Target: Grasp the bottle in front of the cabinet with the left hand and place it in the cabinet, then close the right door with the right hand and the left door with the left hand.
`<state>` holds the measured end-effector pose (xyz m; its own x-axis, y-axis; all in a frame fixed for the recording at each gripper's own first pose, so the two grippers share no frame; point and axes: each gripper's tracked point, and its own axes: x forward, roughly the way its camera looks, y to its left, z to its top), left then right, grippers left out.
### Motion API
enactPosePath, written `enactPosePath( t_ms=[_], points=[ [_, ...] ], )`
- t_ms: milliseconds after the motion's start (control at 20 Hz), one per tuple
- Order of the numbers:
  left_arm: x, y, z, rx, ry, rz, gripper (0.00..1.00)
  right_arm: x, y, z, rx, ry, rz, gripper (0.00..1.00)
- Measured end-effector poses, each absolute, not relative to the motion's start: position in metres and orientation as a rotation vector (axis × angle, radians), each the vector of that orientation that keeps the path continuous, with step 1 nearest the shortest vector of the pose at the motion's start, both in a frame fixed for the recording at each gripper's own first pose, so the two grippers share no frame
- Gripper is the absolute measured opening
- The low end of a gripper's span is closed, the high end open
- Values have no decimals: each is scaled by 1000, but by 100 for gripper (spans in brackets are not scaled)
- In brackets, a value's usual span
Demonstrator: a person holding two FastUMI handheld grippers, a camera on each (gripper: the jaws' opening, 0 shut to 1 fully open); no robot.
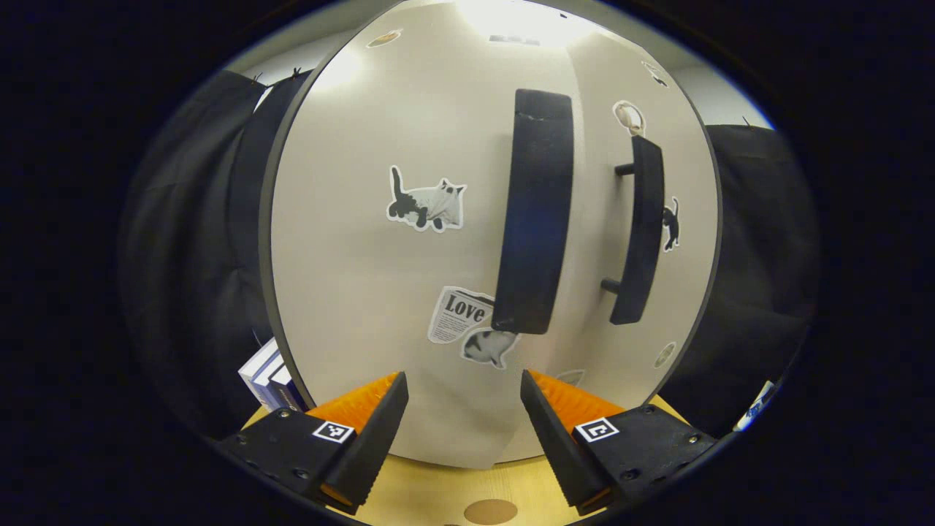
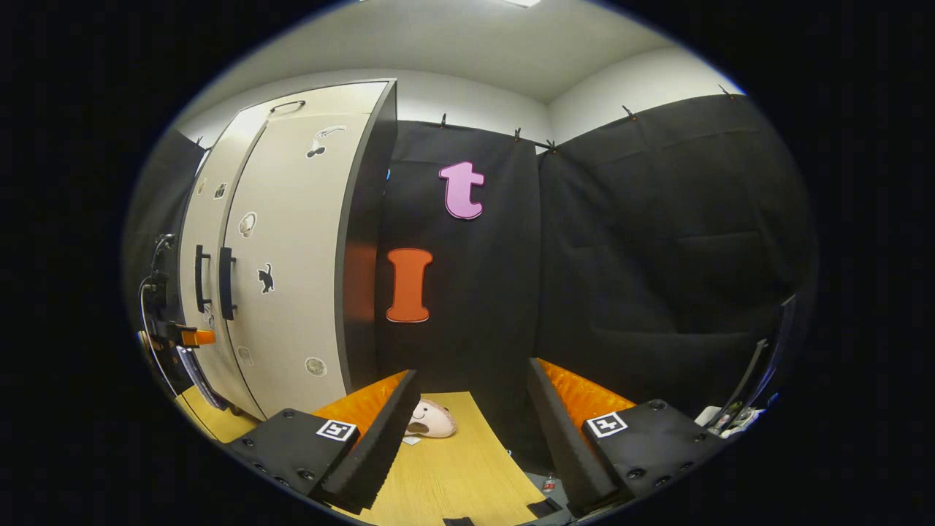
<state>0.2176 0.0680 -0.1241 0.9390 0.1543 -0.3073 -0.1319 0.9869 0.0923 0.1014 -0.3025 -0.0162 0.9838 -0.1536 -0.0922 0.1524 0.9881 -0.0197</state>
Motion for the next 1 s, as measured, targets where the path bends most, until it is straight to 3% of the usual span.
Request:
enactPosePath(
  t_ms=[250,300,550,950,1000],
  points=[
    [174,62,-66,55,245,158,95,107,-294,-7,-9,79,-117,98],
    [166,63,-52,56,225,165,95,109,-290,-5,-6,76,-106,94],
    [122,73,10,88,136,208,95,115,-275,7,5,56,-48,98],
    [69,80,69,109,30,257,94,125,-256,16,-3,37,19,94],
    [66,81,73,115,24,260,94,126,-255,17,-1,36,23,98]
  ],
)
